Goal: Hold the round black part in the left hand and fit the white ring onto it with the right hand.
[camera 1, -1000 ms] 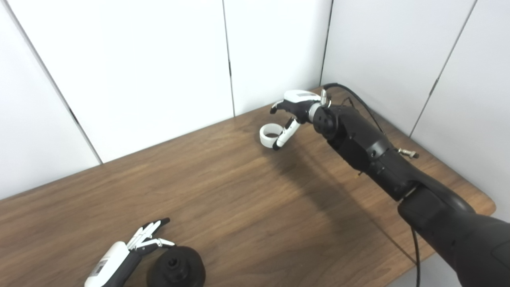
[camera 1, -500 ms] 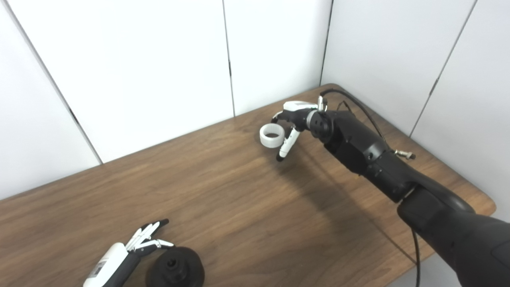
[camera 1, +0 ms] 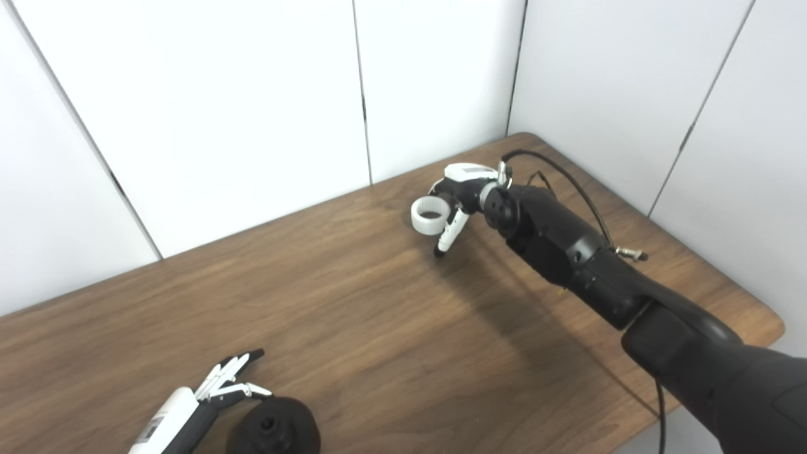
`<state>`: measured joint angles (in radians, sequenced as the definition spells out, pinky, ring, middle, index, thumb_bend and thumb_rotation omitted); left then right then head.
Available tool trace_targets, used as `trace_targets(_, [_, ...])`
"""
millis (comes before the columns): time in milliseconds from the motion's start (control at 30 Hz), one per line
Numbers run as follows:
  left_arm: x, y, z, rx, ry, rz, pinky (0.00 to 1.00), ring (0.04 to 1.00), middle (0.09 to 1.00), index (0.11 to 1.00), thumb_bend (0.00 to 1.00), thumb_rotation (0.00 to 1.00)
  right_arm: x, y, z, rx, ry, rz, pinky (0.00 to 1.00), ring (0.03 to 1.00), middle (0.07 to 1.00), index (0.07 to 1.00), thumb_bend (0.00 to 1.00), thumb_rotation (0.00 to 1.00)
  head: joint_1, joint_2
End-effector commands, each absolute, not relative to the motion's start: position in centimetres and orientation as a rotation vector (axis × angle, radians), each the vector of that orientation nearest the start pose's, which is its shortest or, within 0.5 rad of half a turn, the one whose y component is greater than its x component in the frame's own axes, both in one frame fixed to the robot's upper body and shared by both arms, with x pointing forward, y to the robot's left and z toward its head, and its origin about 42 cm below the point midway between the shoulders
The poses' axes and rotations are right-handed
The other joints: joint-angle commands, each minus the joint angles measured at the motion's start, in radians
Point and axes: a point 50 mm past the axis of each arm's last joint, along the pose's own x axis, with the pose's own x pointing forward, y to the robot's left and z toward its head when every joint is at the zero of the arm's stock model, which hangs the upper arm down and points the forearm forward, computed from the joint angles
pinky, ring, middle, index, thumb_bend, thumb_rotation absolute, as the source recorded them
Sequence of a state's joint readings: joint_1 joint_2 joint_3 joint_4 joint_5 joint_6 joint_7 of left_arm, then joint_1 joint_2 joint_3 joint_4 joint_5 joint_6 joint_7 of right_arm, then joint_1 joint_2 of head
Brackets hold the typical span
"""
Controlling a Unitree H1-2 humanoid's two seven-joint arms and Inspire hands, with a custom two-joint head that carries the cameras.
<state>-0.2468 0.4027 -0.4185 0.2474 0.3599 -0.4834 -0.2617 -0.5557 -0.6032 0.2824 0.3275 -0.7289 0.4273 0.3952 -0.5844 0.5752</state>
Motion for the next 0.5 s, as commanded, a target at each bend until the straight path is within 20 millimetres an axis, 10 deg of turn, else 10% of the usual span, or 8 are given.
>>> trace_targets(0, [31.52, 24.42, 8.18, 0.875, -0.211, -0.867, 1.0, 1.0, 0.991, 0.487, 0.52, 0.07, 44.96, -36.09, 22.14, -1.339, 0.353, 0.071, 0.81, 0.891, 0.928, 0.786, 0.87, 0.26, -0.001, 0.0])
trace_targets(467, [31.36, 24.41, 8.44, 0.879, -0.206, -0.869, 1.0, 1.0, 0.997, 0.488, 0.52, 0.07, 44.96, -35.75, 21.37, -1.332, 0.262, 0.018, 0.78, 0.843, 0.871, 0.63, 0.75, 0.17, 0.009, 0.016])
